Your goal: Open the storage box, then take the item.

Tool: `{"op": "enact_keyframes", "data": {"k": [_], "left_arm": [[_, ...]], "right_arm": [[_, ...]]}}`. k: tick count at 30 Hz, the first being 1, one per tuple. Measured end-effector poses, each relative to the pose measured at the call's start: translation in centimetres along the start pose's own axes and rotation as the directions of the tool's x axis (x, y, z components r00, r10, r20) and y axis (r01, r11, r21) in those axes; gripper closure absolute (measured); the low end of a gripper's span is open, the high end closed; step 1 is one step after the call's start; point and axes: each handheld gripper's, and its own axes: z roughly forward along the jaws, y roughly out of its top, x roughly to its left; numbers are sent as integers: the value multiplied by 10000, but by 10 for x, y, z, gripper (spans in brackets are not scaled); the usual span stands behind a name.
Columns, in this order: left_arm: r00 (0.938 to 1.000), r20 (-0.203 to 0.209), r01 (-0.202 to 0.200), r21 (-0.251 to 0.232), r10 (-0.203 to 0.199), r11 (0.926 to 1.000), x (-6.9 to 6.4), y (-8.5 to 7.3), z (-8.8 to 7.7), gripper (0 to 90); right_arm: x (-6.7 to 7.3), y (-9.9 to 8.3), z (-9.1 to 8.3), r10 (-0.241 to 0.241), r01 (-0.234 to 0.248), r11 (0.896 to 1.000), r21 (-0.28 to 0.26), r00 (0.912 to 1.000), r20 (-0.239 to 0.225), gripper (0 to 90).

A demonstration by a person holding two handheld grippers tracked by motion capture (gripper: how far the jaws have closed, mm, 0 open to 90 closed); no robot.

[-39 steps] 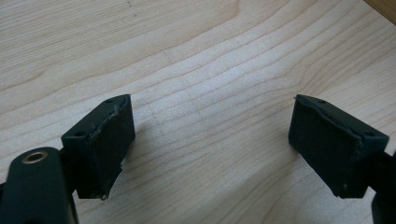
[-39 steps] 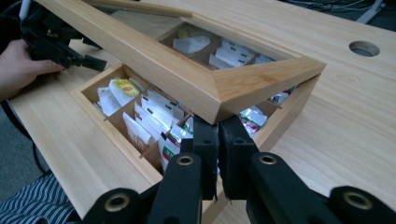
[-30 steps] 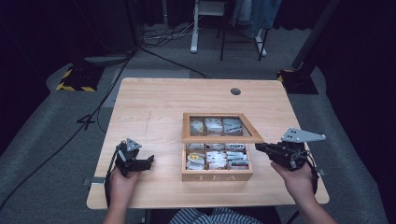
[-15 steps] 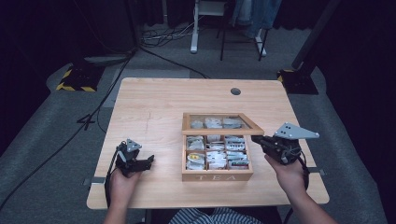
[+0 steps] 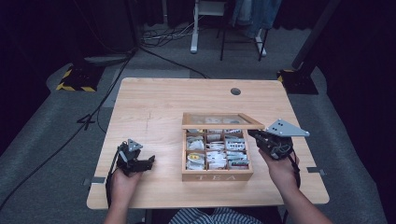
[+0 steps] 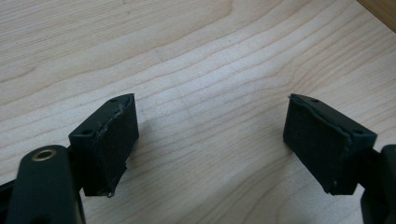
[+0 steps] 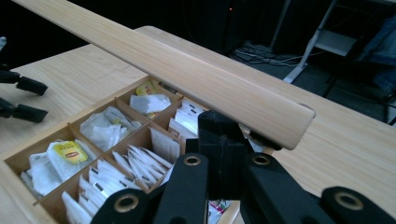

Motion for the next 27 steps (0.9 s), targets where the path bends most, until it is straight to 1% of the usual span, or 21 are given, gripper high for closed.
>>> {"op": "enact_keyframes", "data": {"k": [4, 5, 6, 7, 9, 10, 11, 13, 17, 20, 23, 24, 25, 26, 27], "left_arm": [[10000, 39, -4, 100, 3, 9999, -4, 1, -1, 198], [10000, 46, -71, 97, 70, 9999, -4, 1, -1, 208], [10000, 55, -25, 109, 24, 9999, -5, 1, -1, 221], [9999, 84, -93, 146, 92, 9998, -5, 2, -1, 229], [9999, 153, -71, 178, 69, 9998, -5, 3, -2, 259], [9999, 170, -7, 201, 4, 9998, -6, 4, -3, 264], [9998, 161, -78, 243, 74, 9997, -6, 5, -3, 264], [9997, 226, -28, 85, 26, 10000, -8, 6, -6, 265], [9989, 413, -208, -39, 210, 9998, -13, 11, -11, 274], [9976, 545, -424, -234, 436, 9988, -19, 15, -15, 276], [9946, 731, -698, -467, 731, 9965, -26, 21, -19, 278], [9944, 761, -686, -561, 728, 9961, -28, 21, -19, 278], [9936, 791, -763, -548, 805, 9956, -30, 23, -20, 278], [9930, 881, -739, -575, 788, 9956, -32, 24, -21, 277], [9924, 904, -775, -623, 830, 9950, -33, 25, -22, 277]], "right_arm": [[-4, 2, 2, 264, -266, 9996, -66, 9994, -206, 900], [-5, 2, 2, 320, -321, 9995, -69, 9992, -240, 900], [-5, 3, 3, 398, -400, 9992, -69, 9988, -272, 900], [-5, 3, 4, 422, -423, 9991, -36, 9987, -302, 900], [-6, 5, 5, 560, -562, 9984, -59, 9978, -342, 900], [-7, 5, 6, 596, -599, 9982, -81, 9977, -330, 900], [-8, 6, 7, 629, -634, 9979, -113, 9974, -360, 900], [-8, 6, 7, 693, -698, 9974, -150, 9970, -359, 900], [-9, 8, 8, 840, -849, 9961, -259, 9959, -334, 900], [-10, 9, 8, 685, -692, 9972, -287, 9973, -263, 900], [-10, 9, 8, 657, -665, 9970, -393, 9976, -216, 900], [-9, 9, 9, 615, -622, 9970, -457, 9980, -169, 900], [-9, 8, 9, 531, -536, 9973, -508, 9985, -128, 900], [-9, 8, 9, 456, -459, 9974, -557, 9989, -66, 900], [-8, 8, 9, 484, -486, 9972, -565, 9988, -46, 900]]}}
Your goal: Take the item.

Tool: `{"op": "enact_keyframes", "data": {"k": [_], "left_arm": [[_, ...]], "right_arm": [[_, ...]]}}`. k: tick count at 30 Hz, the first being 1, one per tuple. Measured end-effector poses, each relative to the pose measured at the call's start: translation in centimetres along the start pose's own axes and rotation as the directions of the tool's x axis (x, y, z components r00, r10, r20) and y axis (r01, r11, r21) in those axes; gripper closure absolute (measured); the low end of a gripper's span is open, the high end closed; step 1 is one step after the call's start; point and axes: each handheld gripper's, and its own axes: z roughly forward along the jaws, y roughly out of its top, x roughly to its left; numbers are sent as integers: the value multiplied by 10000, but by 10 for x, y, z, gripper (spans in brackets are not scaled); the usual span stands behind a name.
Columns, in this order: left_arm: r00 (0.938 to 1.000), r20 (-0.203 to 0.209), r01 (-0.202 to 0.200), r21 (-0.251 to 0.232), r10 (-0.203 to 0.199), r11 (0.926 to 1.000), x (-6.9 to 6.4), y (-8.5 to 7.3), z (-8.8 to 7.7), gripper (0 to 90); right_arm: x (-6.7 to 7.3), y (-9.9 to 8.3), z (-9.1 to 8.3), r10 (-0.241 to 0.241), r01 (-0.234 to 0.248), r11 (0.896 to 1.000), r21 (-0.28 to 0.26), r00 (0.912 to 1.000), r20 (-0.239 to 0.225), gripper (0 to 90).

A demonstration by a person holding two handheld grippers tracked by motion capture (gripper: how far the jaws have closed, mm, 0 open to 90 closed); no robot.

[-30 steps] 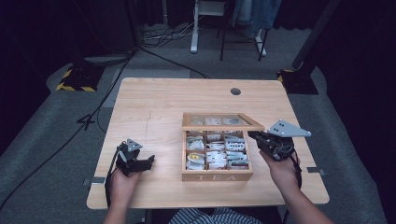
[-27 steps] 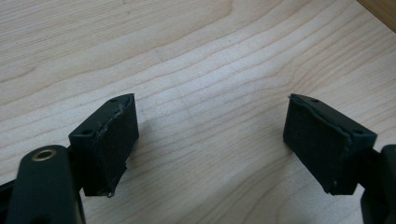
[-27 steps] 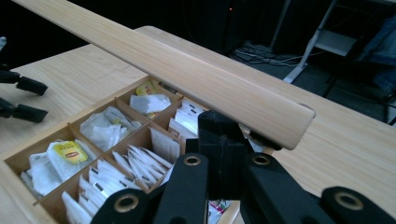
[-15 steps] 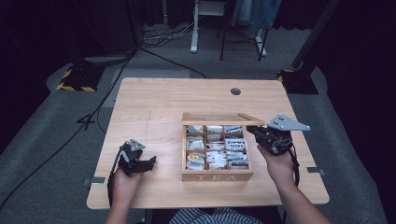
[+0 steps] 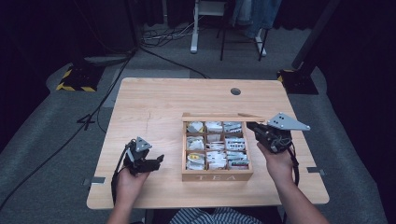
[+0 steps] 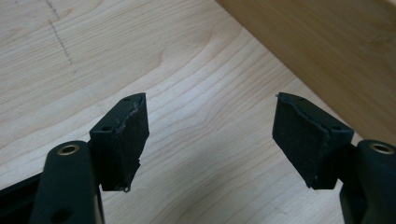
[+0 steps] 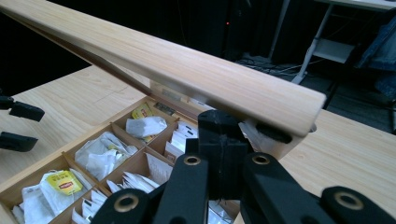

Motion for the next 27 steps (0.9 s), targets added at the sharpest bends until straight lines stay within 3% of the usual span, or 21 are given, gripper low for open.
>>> {"op": "enact_keyframes", "data": {"k": [12, 19, 23, 27], "left_arm": [[9959, 899, 150, -238, -128, 9996, -8, 9, -17, 289], [9915, 1182, -496, -409, 541, 9979, -23, 20, -27, 297], [9882, 1454, -410, -447, 471, 9982, -32, 25, -32, 298], [9818, 1709, -714, -708, 826, 9949, -43, 35, -44, 296]], "right_arm": [[-3, 1, 1, 306, -309, 9995, -69, 9989, -367, 900], [-4, 0, 3, 252, -255, 9997, -61, 9987, -443, 899], [-4, 0, 4, 271, -275, 9996, -65, 9985, -468, 899], [-4, 0, 4, 303, -305, 9995, -36, 9984, -469, 899]]}}
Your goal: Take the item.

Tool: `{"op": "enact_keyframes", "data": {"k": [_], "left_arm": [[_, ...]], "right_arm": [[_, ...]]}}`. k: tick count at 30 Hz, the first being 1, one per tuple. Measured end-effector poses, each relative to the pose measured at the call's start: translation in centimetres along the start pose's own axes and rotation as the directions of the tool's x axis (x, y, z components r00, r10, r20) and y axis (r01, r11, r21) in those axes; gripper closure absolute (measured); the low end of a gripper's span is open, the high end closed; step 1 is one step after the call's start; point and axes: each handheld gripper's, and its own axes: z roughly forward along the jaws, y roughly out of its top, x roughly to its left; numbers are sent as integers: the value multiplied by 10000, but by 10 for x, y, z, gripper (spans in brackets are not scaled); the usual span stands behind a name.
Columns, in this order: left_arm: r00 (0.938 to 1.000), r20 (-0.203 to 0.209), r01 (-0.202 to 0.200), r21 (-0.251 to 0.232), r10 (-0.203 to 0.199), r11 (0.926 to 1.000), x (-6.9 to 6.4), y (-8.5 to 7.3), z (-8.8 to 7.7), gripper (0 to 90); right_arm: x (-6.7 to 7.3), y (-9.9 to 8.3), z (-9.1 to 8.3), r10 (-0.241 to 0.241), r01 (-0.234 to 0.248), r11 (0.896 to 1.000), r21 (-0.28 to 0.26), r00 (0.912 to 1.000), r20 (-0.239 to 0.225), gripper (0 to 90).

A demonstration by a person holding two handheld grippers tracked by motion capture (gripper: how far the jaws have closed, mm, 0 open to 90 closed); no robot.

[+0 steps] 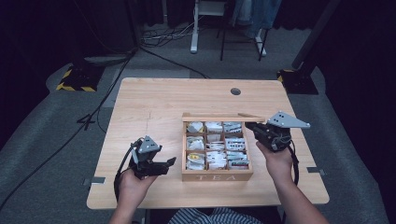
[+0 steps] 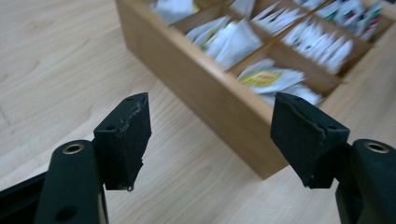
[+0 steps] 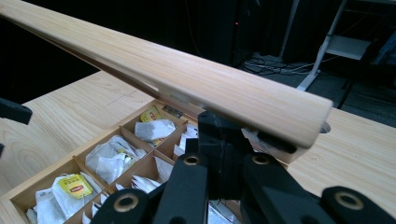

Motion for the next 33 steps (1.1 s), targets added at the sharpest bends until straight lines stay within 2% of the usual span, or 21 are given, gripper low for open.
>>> {"op": "enact_keyframes", "data": {"k": [4, 5, 8, 13, 17, 21, 24, 26, 33], "left_arm": [[9986, 287, -438, -70, 440, 9990, -12, 12, -4, 296], [9980, 463, -438, -55, 440, 9990, -17, 16, -3, 296], [9952, 722, -670, 144, 658, 9977, -28, 26, 1, 297], [9849, 1097, -1394, 410, 1342, 9894, -45, 40, 7, 305], [9807, 1309, -1533, 530, 1453, 9868, -51, 51, 13, 310], [9800, 1115, -1737, 736, 1650, 9820, -60, 59, 22, 310], [9746, 1229, -1998, 976, 1874, 9750, -66, 63, 30, 309], [9719, 1335, -2078, 1009, 1938, 9729, -69, 66, 36, 309], [9687, 1661, -2071, 1298, 1846, 9697, -74, 76, 57, 309]], "right_arm": [[0, 0, 0, 5, -5, 10000, -10, 10000, -43, 899], [-1, 0, 0, -2, 2, 10000, -7, 10000, -52, 899], [-1, 0, 1, 23, -23, 10000, 3, 10000, -38, 899], [-2, 0, 2, 29, -29, 10000, 11, 10000, -30, 899], [-3, 1, 2, 133, -133, 9999, -39, 9999, -93, 899], [-3, 1, 2, 113, -113, 9999, -17, 9999, -109, 899], [-4, 1, 3, 140, -141, 9999, -26, 9998, -133, 899], [-4, 1, 3, 131, -132, 9999, -22, 9998, -139, 899], [-5, 1, 3, 170, -170, 9999, -9, 9997, -184, 899]]}}
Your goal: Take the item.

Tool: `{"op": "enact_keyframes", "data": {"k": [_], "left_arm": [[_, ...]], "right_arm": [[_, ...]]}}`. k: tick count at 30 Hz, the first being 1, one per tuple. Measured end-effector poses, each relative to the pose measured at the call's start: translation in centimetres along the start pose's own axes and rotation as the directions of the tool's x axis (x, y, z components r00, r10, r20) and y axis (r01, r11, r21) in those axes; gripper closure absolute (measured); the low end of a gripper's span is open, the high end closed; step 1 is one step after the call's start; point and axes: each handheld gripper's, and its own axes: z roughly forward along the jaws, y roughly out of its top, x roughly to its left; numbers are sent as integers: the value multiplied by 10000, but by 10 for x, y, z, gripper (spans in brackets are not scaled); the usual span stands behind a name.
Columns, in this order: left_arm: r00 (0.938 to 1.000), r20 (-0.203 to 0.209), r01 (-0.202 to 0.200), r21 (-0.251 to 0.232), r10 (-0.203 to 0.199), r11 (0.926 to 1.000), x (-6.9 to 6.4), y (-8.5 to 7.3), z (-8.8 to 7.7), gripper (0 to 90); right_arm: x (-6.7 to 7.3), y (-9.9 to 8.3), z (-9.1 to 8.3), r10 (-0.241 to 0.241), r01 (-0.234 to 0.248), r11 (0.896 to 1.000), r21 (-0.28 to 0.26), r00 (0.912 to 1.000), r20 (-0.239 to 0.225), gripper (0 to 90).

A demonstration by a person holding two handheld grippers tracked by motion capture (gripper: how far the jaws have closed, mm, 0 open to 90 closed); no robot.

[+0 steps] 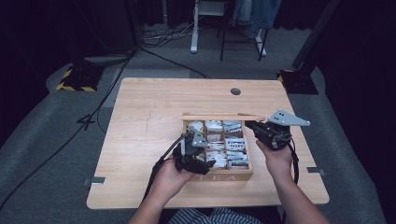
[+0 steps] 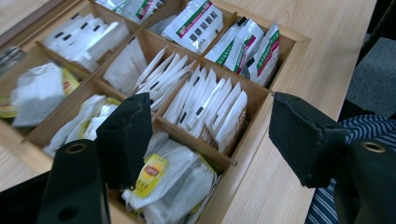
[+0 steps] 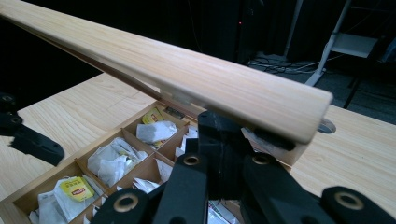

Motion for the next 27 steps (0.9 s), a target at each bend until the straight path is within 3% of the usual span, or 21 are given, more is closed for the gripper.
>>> {"op": "enact_keyframes", "data": {"k": [7, 13, 17, 22, 27], "left_arm": [[9981, 552, 271, -222, -259, 9994, 4, -1, 12, 321], [9905, 1377, 95, -621, -9, 9980, 4, -3, 18, 458], [9836, 1794, -102, -441, 180, 9990, 3, -4, 25, 614], [9813, 1923, -18, -115, 40, 9999, 6, -6, 37, 671], [9832, 1823, 60, 142, -85, 9999, 7, -7, 45, 682]], "right_arm": [[0, 0, 0, -12, 12, 10000, 29, 10000, 6, 899], [0, -1, 0, -4, 4, 10000, 24, 10000, 8, 899], [0, -1, 0, -1, 1, 10000, 27, 10000, 8, 899], [0, -1, 0, -19, 19, 10000, 40, 10000, -28, 899], [0, -1, 0, 3, -3, 10000, 23, 10000, -66, 899]]}}
